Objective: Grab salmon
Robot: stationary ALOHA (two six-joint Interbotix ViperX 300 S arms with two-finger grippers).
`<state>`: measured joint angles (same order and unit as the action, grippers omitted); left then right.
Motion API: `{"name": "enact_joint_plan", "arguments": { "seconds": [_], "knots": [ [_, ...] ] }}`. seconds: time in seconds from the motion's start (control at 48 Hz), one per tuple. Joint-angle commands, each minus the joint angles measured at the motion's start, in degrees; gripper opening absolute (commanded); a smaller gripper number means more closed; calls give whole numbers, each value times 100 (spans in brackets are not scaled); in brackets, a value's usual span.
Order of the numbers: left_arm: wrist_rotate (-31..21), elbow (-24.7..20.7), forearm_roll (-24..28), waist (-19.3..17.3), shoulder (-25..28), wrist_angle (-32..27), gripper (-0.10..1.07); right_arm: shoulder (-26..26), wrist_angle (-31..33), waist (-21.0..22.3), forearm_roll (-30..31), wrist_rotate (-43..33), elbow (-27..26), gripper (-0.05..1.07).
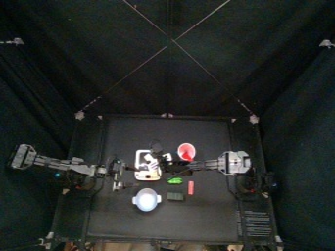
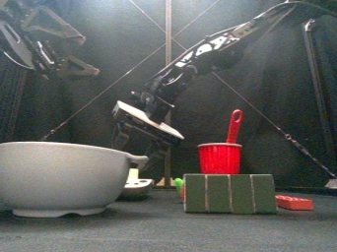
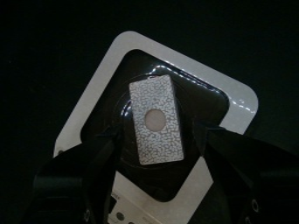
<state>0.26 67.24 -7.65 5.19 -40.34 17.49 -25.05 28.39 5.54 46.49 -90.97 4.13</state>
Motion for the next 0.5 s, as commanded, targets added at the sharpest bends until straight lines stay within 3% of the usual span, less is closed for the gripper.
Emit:
{"name": "enact_joint_plan", "arguments": {
  "seconds": [0.0, 0.479],
  "knots": [
    [0, -70, 9, -18, 0, 26, 103, 246, 18, -9, 26, 9, -141, 94],
    [0, -53, 0, -18, 0, 26, 103, 861, 334, -325, 255, 9, 62, 94]
  ]
}}
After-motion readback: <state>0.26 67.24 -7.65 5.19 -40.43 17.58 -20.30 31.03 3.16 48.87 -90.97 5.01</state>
